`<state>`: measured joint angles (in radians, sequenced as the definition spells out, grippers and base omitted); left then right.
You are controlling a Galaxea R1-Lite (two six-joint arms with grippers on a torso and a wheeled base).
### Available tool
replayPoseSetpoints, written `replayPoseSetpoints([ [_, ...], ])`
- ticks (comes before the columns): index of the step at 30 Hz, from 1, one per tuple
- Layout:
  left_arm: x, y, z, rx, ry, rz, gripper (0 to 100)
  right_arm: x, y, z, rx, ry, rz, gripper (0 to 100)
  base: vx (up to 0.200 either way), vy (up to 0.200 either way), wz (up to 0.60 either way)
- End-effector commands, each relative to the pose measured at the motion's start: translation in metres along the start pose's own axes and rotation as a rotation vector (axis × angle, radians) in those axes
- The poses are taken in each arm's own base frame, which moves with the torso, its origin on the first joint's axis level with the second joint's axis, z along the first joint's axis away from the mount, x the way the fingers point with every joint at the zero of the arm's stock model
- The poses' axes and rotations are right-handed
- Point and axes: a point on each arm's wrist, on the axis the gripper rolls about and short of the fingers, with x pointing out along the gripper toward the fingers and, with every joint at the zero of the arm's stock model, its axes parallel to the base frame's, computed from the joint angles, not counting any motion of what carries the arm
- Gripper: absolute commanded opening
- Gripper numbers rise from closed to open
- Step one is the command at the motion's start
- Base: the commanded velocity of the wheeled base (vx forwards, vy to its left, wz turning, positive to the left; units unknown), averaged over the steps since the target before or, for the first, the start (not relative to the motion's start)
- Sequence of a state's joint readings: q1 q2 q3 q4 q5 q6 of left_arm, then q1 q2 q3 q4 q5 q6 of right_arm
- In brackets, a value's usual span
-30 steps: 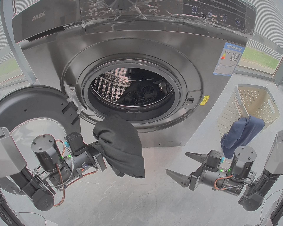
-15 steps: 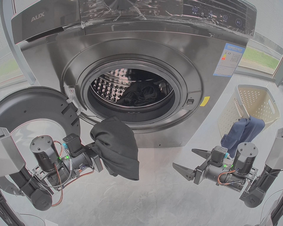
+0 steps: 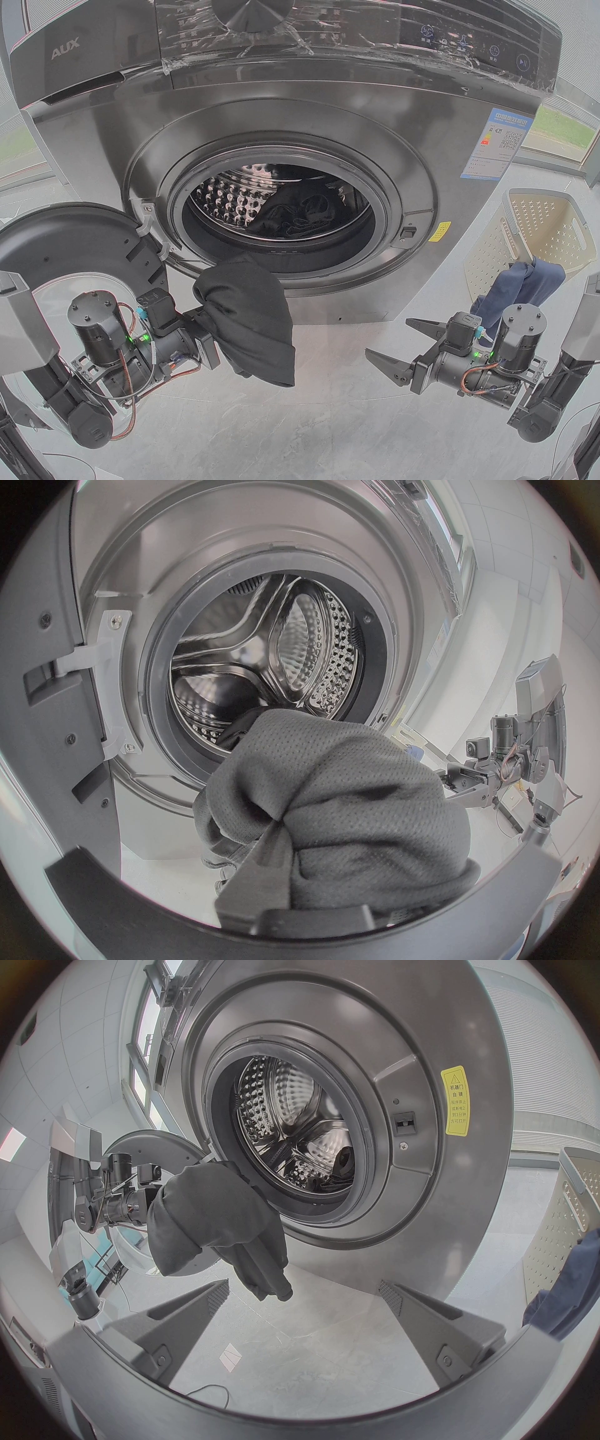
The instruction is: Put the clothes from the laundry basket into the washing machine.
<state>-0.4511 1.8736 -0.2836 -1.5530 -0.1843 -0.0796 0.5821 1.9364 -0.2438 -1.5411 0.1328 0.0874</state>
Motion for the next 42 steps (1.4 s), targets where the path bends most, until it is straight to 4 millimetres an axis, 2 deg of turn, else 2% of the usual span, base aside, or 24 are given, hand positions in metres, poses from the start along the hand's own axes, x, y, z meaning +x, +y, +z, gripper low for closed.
replayPoseSetpoints([
  [1,0.0016,0.0000,-0.0016,-0.001,0.004,-0.001,0,0.0005,0.0001,-0.0009,0.000,0.004,0.001,100,0.000,0.000,0.00],
  [8,0.0010,-0.0005,-0.0017,-0.003,0.006,-0.002,0,0.0008,0.0001,-0.0007,0.002,0.002,0.003,100,0.000,0.000,0.00],
  [12,0.0012,-0.0008,-0.0022,-0.003,0.008,-0.004,0,0.0020,-0.0002,-0.0023,0.002,0.008,0.001,100,0.000,0.200,0.00],
  [26,0.0022,-0.0029,-0.0046,0.000,0.017,-0.011,0,0.0023,-0.0004,-0.0030,0.004,0.011,0.000,100,0.000,0.000,0.00],
  [36,0.0038,-0.0058,-0.0066,0.001,0.024,-0.022,0,0.0022,0.0013,-0.0035,0.004,0.013,0.006,100,0.200,0.000,0.00],
  [42,0.0037,-0.0070,-0.0070,0.003,0.026,-0.027,0,0.0014,0.0029,-0.0049,0.004,0.022,0.013,100,0.000,0.000,0.00],
])
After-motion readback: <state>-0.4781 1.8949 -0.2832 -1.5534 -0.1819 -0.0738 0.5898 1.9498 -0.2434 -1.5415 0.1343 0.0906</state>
